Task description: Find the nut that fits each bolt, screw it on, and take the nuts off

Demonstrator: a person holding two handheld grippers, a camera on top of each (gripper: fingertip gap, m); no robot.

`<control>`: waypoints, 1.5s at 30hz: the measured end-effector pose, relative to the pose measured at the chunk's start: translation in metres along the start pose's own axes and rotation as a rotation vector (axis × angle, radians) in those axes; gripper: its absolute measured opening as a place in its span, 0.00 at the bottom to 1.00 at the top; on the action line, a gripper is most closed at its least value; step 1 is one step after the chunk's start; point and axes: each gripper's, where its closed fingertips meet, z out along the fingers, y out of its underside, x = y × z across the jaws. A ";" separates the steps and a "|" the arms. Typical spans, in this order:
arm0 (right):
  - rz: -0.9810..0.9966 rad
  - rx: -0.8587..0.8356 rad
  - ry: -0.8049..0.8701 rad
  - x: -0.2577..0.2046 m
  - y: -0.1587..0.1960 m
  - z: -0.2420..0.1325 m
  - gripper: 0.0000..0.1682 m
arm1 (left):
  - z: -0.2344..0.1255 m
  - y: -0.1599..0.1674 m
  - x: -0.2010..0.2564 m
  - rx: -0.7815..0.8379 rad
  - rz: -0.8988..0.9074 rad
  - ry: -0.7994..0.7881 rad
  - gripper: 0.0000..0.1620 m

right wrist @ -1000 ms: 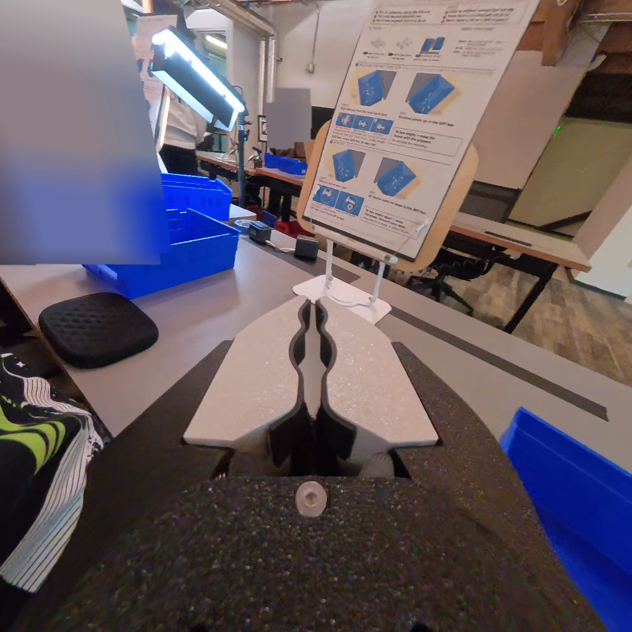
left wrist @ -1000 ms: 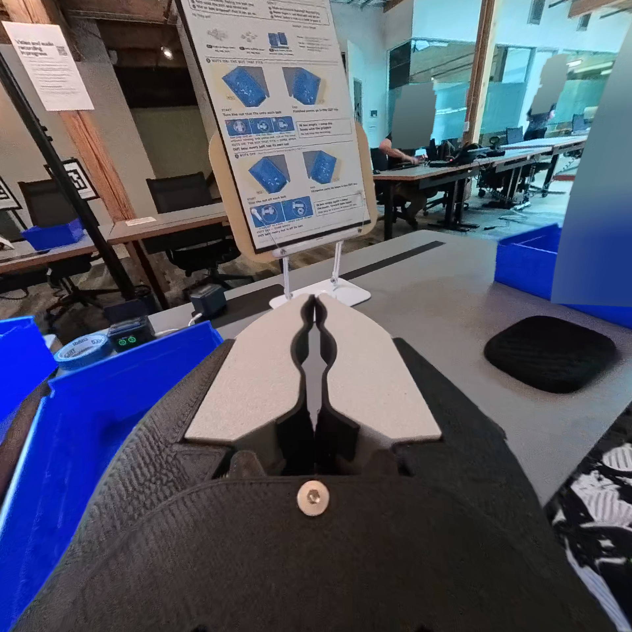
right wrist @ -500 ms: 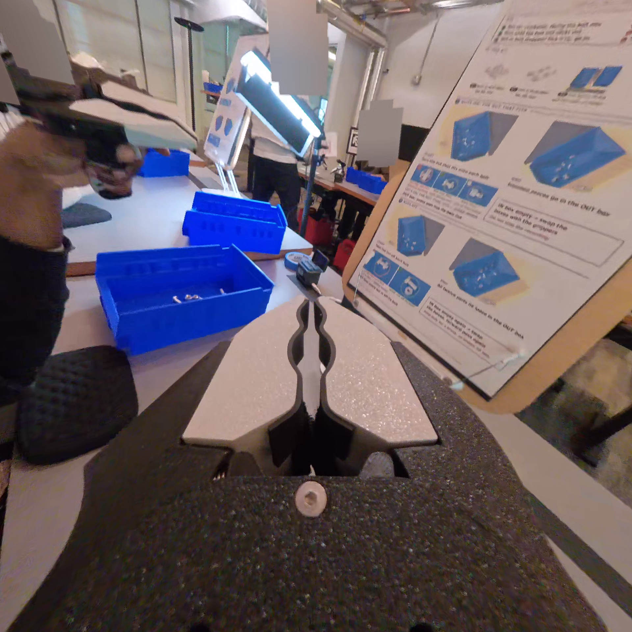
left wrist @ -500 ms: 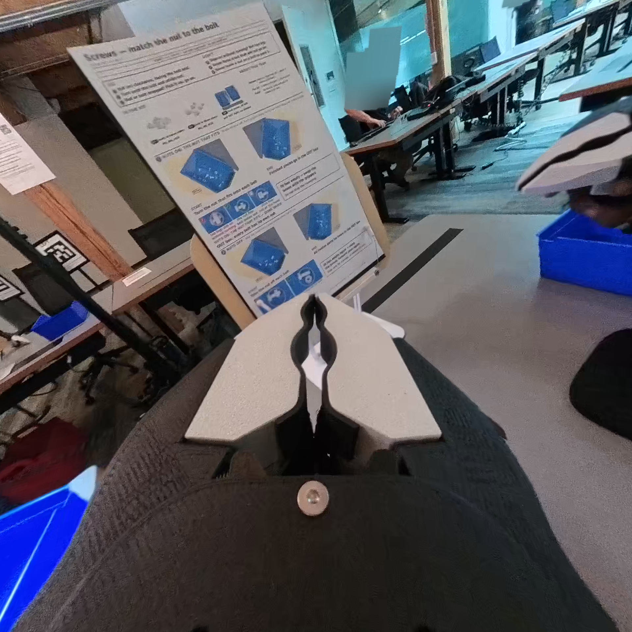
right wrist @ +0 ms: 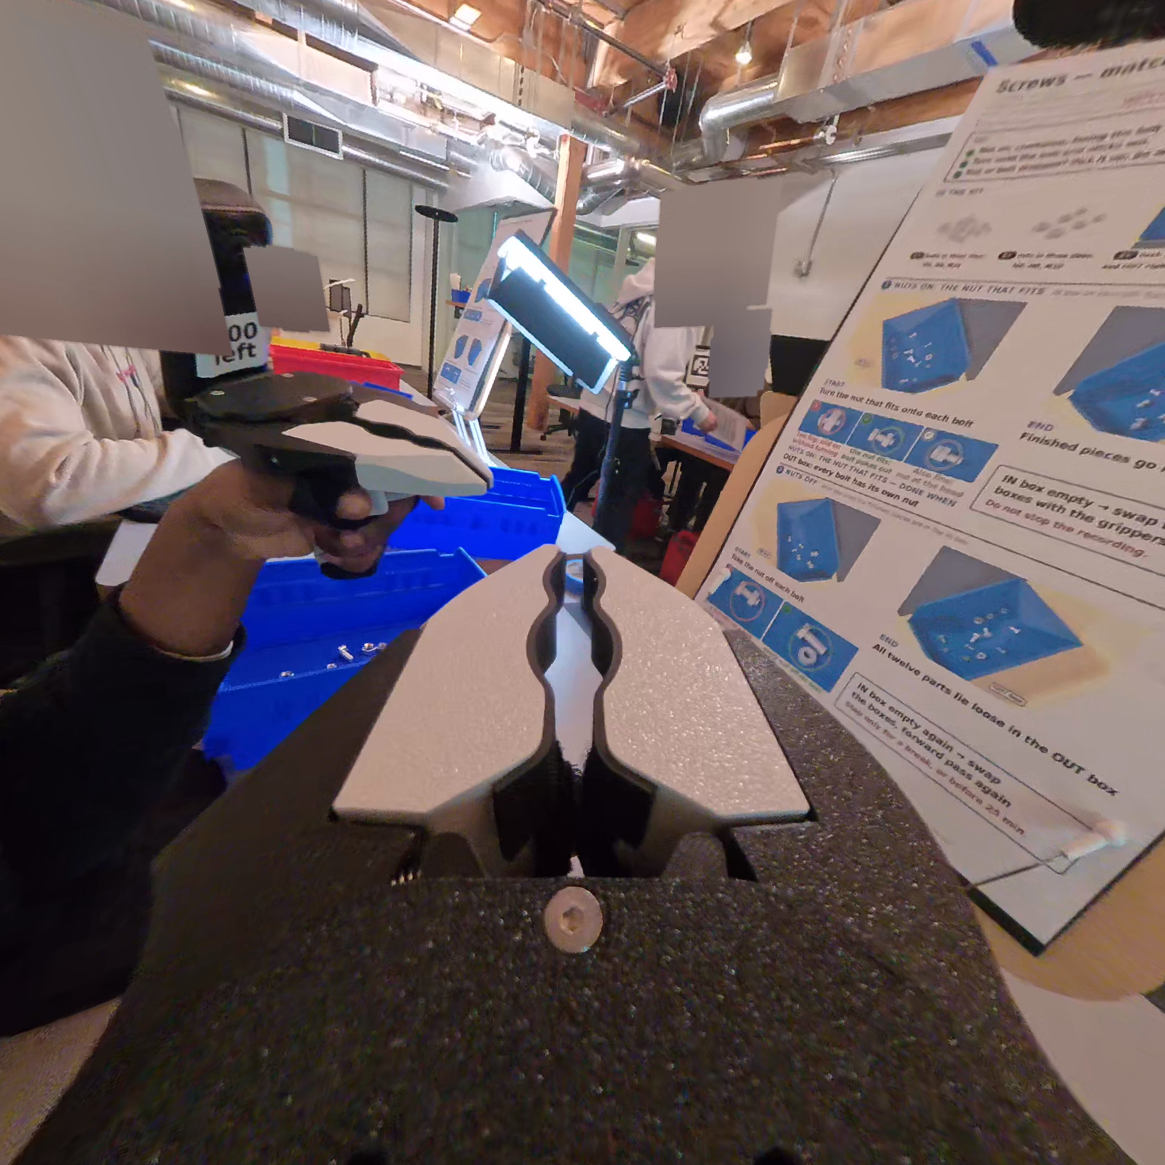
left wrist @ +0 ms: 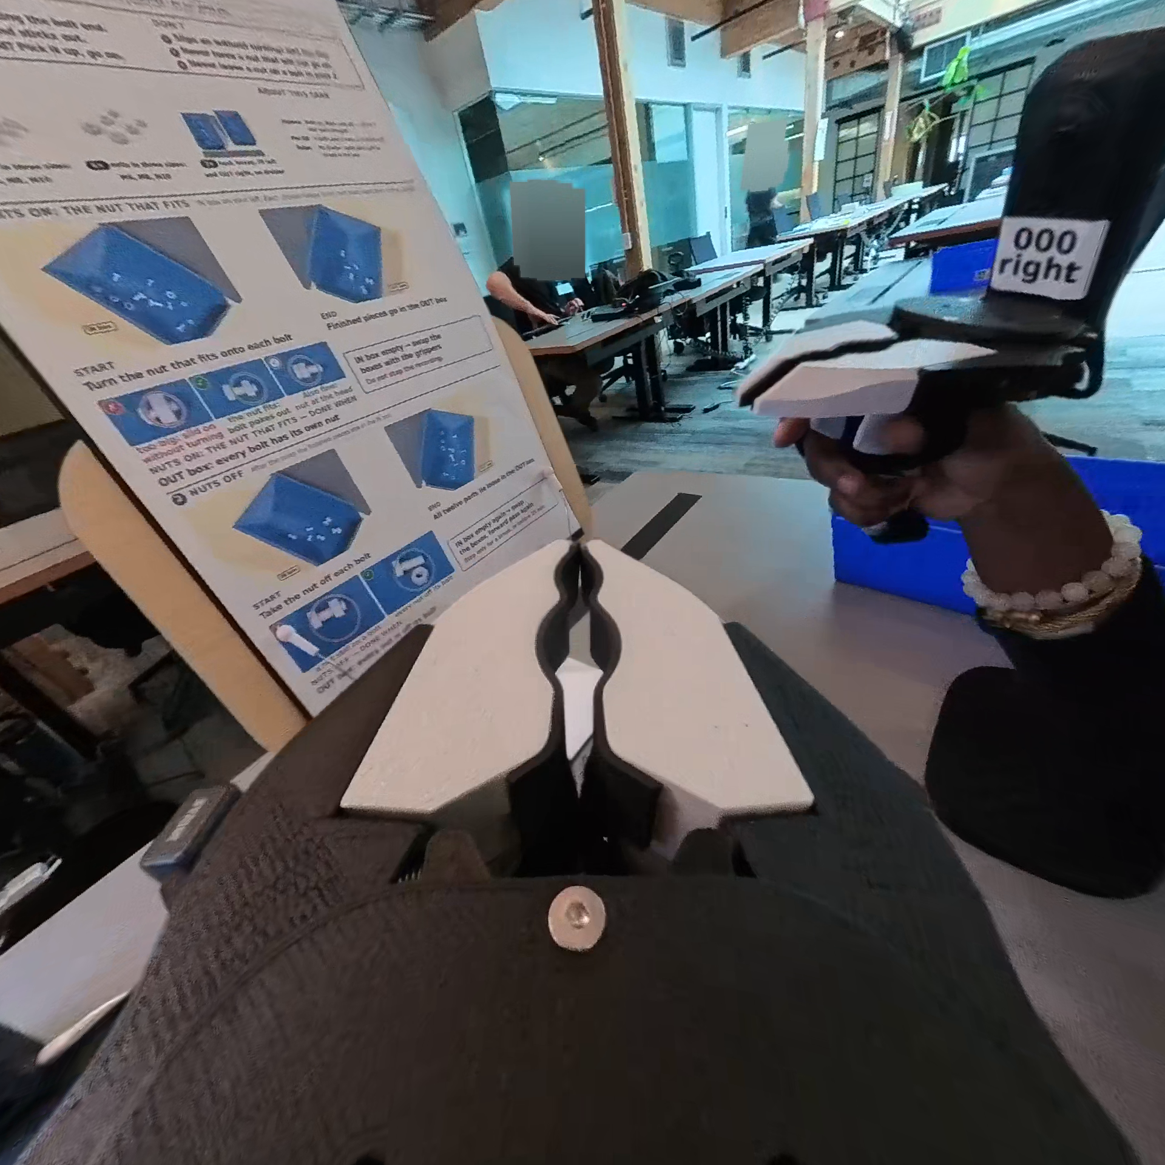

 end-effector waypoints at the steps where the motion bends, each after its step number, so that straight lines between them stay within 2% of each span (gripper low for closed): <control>1: 0.004 -0.010 -0.005 0.000 0.004 0.002 0.03 | 0.006 0.004 0.001 -0.011 -0.010 0.012 0.00; 8: 0.021 -0.034 -0.019 0.002 0.014 0.001 0.06 | 0.032 0.014 0.016 -0.003 -0.076 0.109 0.00; 11: 0.026 -0.042 -0.024 0.003 0.018 0.001 0.06 | 0.037 0.019 0.014 -0.030 -0.050 0.084 0.01; 12: 0.020 -0.053 -0.027 0.002 0.020 0.002 0.08 | 0.037 0.022 0.012 -0.049 -0.037 0.063 0.05; 13: 0.013 -0.067 -0.040 0.001 0.023 0.003 0.10 | 0.037 0.026 0.009 -0.071 -0.024 0.043 0.12; 14: 0.006 -0.084 -0.056 -0.002 0.026 0.004 0.13 | 0.037 0.029 0.006 -0.091 -0.010 0.021 0.25; 16: -0.024 -0.103 -0.069 -0.005 0.031 0.005 0.24 | 0.034 0.034 -0.002 -0.131 0.009 -0.024 0.61; 18: -0.066 -0.092 -0.071 -0.007 0.031 0.006 0.32 | 0.031 0.040 -0.006 -0.176 -0.008 -0.036 0.79; 19: -0.081 -0.080 -0.083 -0.009 0.031 0.007 0.36 | 0.029 0.039 -0.009 -0.171 -0.027 -0.038 0.83; 22: -0.107 -0.016 -0.112 -0.012 0.029 0.010 0.52 | 0.027 0.030 -0.012 -0.101 -0.093 -0.020 0.89; 23: -0.095 -0.012 -0.114 -0.011 0.029 0.011 0.55 | 0.026 0.029 -0.011 -0.091 -0.105 -0.003 0.89; 27: 0.009 -0.028 -0.137 -0.010 0.033 0.013 0.80 | 0.021 0.029 -0.007 -0.094 -0.096 0.033 0.90; 31: 0.045 0.002 -0.092 0.000 0.027 0.010 0.87 | 0.015 0.039 -0.004 -0.169 0.021 0.021 0.90; 33: 0.076 0.042 -0.072 0.005 0.020 0.007 0.87 | 0.015 0.035 -0.005 -0.148 0.060 0.000 0.90; 35: 0.116 0.074 -0.066 0.009 0.016 0.002 0.82 | 0.015 0.032 -0.004 -0.118 0.083 -0.002 0.89; 36: 0.126 0.082 -0.068 0.010 0.015 -0.001 0.76 | 0.015 0.030 -0.008 -0.106 0.094 -0.030 0.81; 37: 0.128 0.085 -0.083 0.010 0.014 -0.004 0.62 | 0.014 0.029 -0.013 -0.095 0.107 -0.055 0.63; 38: 0.137 0.080 -0.109 0.008 0.013 -0.008 0.34 | 0.012 0.028 -0.014 -0.082 0.118 -0.059 0.44; 39: 0.158 0.065 -0.131 0.006 0.013 -0.011 0.13 | 0.011 0.027 -0.013 -0.076 0.117 -0.054 0.32; 40: 0.180 0.037 -0.146 0.006 0.015 -0.013 0.03 | 0.010 0.027 -0.015 -0.086 0.108 -0.059 0.15; 41: 0.189 0.002 -0.153 0.006 0.018 -0.015 0.01 | 0.008 0.027 -0.017 -0.100 0.091 -0.070 0.03; 42: 0.183 -0.030 -0.152 0.006 0.021 -0.016 0.00 | 0.007 0.027 -0.015 -0.104 0.079 -0.054 0.00; 45: 0.130 -0.096 -0.123 0.007 0.030 -0.017 0.00 | 0.004 0.020 -0.014 -0.067 0.068 -0.044 0.00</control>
